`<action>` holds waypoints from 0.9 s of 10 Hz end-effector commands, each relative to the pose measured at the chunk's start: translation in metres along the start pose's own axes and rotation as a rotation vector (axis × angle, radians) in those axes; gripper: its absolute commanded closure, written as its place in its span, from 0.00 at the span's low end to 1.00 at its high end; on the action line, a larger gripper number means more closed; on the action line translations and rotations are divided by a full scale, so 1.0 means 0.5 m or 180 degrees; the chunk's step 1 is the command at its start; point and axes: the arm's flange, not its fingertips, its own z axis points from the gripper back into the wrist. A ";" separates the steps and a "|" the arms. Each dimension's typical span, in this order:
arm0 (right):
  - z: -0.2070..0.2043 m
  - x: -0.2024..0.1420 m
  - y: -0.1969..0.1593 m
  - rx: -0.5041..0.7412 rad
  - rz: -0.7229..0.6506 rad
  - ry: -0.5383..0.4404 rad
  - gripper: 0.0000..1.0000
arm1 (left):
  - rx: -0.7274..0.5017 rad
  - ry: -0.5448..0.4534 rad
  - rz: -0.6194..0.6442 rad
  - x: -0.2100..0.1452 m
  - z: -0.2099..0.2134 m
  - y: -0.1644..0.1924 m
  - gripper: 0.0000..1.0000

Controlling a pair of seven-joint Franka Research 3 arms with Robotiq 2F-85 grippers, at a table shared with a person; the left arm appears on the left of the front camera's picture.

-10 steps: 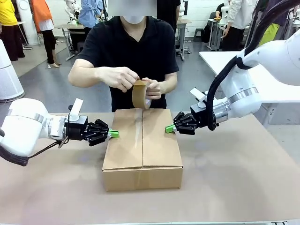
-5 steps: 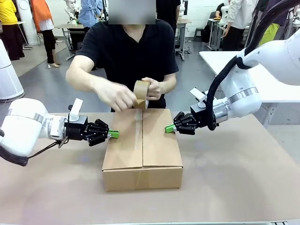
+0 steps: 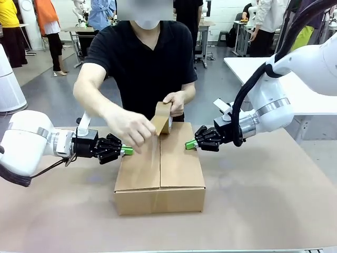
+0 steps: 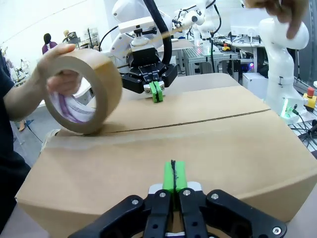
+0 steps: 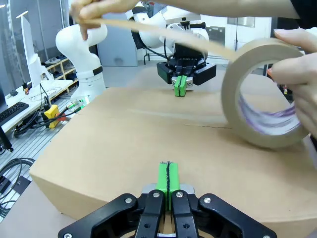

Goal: Wrap the clocks to prevent damage.
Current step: After the human seals the box with tape, release both hands from the side flaps of the Package Box.

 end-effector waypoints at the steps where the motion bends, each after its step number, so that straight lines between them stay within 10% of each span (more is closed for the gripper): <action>1: -0.004 -0.004 0.001 0.0002 -0.0002 0.0019 0.99 | 0.0005 0.0022 -0.0007 -0.008 -0.002 0.001 1.00; 9: -0.004 -0.004 0.001 0.0002 -0.0002 0.0019 0.99 | 0.0005 0.0022 -0.0007 -0.008 -0.002 0.001 1.00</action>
